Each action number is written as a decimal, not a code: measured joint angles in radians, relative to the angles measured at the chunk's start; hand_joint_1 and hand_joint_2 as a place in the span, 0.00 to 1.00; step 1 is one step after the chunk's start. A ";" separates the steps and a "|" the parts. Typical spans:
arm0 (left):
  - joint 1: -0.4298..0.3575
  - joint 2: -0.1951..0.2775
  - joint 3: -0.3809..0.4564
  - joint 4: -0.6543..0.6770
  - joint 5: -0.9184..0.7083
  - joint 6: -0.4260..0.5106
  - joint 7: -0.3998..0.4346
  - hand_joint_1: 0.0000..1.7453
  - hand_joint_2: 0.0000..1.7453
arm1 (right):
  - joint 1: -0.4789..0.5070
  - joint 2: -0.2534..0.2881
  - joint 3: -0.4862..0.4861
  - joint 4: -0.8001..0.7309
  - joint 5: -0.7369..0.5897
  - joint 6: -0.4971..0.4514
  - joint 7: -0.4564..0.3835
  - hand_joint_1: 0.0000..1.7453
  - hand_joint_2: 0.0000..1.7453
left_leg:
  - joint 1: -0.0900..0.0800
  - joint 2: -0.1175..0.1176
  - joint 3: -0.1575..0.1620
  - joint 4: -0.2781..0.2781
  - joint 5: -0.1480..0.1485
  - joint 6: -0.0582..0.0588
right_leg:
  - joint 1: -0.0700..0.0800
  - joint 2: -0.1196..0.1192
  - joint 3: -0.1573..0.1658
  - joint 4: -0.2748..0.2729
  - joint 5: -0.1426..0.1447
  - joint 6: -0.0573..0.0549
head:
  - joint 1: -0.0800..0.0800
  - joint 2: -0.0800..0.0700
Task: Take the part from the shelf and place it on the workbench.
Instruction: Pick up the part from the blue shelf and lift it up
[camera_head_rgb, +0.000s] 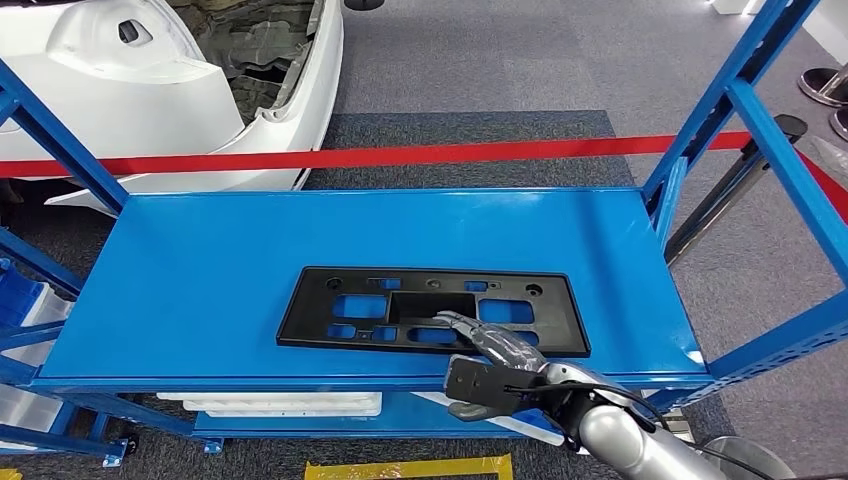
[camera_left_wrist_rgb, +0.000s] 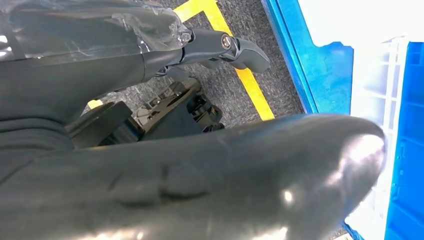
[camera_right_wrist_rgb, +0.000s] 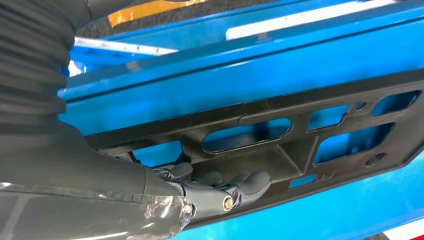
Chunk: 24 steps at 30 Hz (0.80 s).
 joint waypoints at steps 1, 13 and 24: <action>0.000 0.000 0.000 0.000 0.001 0.002 0.000 0.00 0.00 | -0.003 -0.002 0.002 0.000 0.009 -0.003 0.003 0.00 1.00 | 0.000 0.000 0.000 0.000 0.000 0.000 | 0.000 0.000 0.000 0.000 0.000 0.000 | 0.000 0.000; 0.005 0.000 0.003 0.000 0.037 0.007 0.000 0.00 0.00 | -0.017 -0.015 0.013 -0.002 0.196 -0.040 0.060 0.00 1.00 | 0.001 0.000 0.002 -0.002 0.000 0.000 | 0.002 0.000 0.002 0.000 -0.001 -0.001 | 0.000 0.000; 0.006 0.000 0.004 0.000 0.037 0.010 0.010 0.00 0.00 | -0.021 -0.017 0.020 -0.003 0.283 0.002 0.120 0.00 1.00 | 0.001 0.000 0.002 -0.002 0.001 -0.001 | 0.001 0.000 0.002 0.000 0.000 -0.001 | 0.000 0.000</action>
